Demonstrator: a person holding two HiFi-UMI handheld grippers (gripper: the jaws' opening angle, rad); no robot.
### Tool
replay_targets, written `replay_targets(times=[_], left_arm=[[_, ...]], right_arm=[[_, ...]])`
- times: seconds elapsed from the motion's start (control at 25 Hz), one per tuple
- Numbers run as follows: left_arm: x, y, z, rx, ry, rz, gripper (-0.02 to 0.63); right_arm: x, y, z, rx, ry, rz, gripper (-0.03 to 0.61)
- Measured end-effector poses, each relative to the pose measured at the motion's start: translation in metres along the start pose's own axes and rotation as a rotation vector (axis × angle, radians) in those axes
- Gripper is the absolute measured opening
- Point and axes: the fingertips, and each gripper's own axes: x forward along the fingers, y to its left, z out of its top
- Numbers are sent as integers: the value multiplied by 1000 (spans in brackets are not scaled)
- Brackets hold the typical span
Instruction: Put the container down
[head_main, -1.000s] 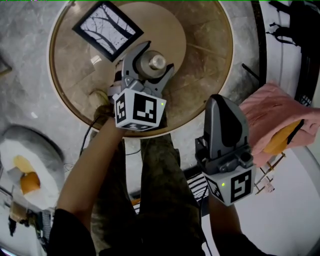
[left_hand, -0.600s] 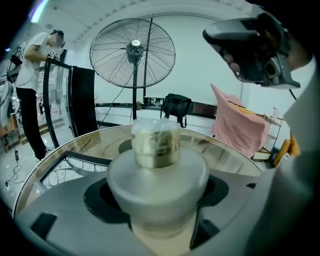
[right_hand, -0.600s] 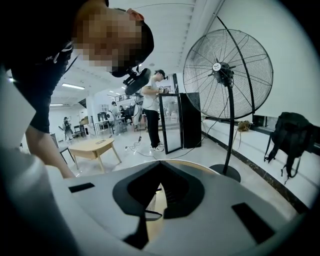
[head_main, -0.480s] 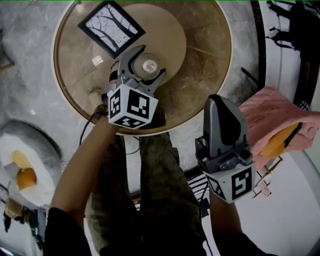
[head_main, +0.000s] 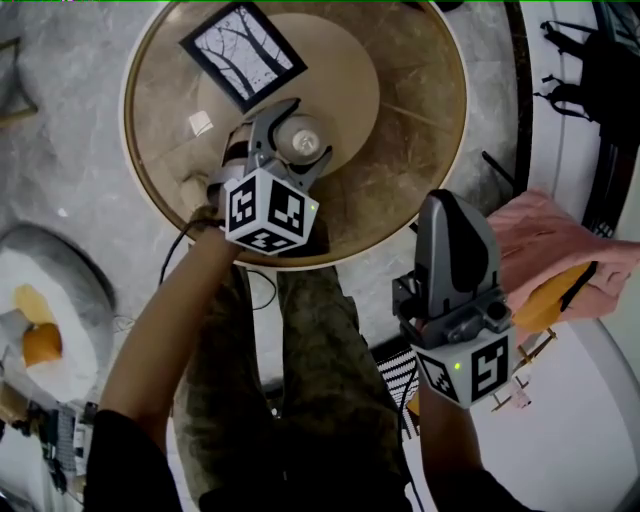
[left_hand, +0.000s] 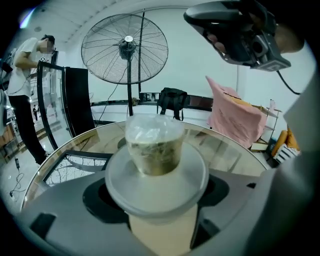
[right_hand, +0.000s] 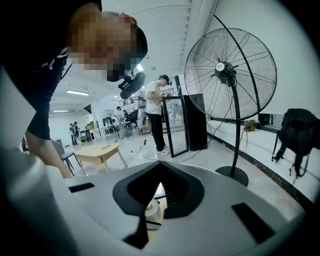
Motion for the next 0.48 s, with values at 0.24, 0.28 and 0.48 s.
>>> replay_targets(times=[0.24,0.28,0.48], left_arm=[[-2,-5,-6,48,10,-14,360],[-3,-6,-6,45,9,-18,360],[-12,-7,-7,-5,13,-7,360]], right_arm=[[-9,5,-3,-5,13,25,23],[-12,6,-3,-5,14,27,21],[-22,3,1,-11,8,21,21]])
